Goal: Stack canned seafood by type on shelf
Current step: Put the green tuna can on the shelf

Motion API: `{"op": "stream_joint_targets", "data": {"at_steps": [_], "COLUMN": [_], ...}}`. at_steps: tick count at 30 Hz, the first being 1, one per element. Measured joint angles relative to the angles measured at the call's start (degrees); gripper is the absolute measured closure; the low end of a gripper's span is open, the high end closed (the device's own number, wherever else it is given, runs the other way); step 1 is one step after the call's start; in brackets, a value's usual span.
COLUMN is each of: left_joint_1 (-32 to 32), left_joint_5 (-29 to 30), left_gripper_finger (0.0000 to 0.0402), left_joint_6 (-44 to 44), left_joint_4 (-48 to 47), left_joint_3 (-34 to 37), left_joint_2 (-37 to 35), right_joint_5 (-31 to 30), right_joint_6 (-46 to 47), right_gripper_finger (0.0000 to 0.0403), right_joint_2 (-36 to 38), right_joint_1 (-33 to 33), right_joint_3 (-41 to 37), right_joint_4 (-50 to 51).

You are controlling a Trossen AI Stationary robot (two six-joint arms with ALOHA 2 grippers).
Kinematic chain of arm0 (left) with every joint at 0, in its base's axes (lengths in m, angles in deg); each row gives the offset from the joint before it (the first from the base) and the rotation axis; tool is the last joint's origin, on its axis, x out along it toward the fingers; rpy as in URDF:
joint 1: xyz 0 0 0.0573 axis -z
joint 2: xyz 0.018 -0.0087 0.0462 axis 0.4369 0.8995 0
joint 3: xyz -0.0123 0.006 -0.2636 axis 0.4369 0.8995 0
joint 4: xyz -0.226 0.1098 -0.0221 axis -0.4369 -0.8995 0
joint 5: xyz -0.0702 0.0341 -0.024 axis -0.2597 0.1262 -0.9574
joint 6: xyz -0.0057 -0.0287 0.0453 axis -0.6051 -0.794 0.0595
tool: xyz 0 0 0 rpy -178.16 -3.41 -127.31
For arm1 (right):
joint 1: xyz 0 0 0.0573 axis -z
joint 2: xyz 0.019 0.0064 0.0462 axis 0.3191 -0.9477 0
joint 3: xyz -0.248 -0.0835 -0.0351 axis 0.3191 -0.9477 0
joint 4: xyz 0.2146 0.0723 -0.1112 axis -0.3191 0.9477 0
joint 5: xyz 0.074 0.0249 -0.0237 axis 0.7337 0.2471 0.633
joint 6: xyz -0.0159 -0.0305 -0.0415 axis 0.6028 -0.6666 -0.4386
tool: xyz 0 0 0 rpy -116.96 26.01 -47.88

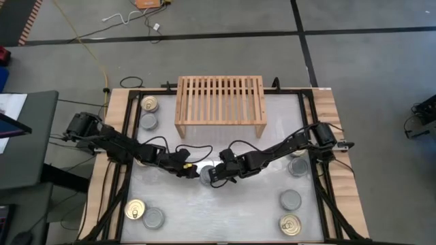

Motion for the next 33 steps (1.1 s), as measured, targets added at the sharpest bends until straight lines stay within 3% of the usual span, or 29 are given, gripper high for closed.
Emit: {"op": "stream_joint_targets", "data": {"at_steps": [33], "left_joint_1": [-3.5], "left_joint_5": [1.19], "left_gripper_finger": [0.023], "left_joint_6": [2.45], "left_joint_4": [-6.67], "left_joint_3": [-0.07], "left_joint_2": [-1.97], "right_joint_5": [1.53], "right_joint_6": [-0.45], "right_gripper_finger": [0.0383], "right_joint_2": [-0.18], "right_joint_1": [-0.13], "right_joint_3": [-0.12], "right_joint_4": [0.54]}}
